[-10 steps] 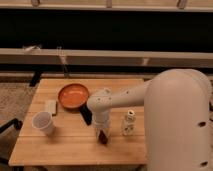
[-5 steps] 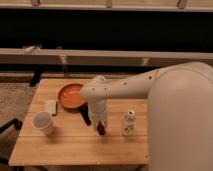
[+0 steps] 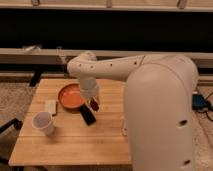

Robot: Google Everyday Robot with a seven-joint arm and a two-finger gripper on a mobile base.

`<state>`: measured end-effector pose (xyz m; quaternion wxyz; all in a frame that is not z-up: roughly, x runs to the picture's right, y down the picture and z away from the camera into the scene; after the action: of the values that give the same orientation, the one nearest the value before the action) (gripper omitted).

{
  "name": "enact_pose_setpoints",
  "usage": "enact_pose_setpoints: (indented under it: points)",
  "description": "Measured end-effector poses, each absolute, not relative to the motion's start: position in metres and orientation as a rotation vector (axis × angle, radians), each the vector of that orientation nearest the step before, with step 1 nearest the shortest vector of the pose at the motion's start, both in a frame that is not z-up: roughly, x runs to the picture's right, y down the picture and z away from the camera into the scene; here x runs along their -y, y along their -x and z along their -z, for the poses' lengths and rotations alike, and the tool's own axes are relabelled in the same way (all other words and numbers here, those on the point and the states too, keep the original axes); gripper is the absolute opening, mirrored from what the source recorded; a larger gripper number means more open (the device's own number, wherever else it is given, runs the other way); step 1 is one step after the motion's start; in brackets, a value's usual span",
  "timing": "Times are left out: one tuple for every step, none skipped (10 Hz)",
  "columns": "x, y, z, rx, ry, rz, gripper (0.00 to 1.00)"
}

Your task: Place the pepper in the ceramic bowl

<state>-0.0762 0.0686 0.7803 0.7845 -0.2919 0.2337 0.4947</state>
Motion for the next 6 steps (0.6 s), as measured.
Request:
enact_pose_setpoints:
  points:
    - [-0.057, 0.089, -0.796, -0.484, 0.631, -1.052, 0.0]
    - [-0.049, 0.103, -0.81, -0.46, 0.635, -1.036, 0.0]
    - [-0.045, 0.115, -0.82, -0.442, 0.641, -1.022, 0.01]
    - [-0.04, 0.132, -0.832, -0.412, 0.648, -1.005, 0.08]
    - [-0.038, 0.143, -0.838, -0.394, 0.653, -0.992, 0.16]
    - [-0.034, 0.157, -0.843, -0.371, 0.657, -0.972, 0.26]
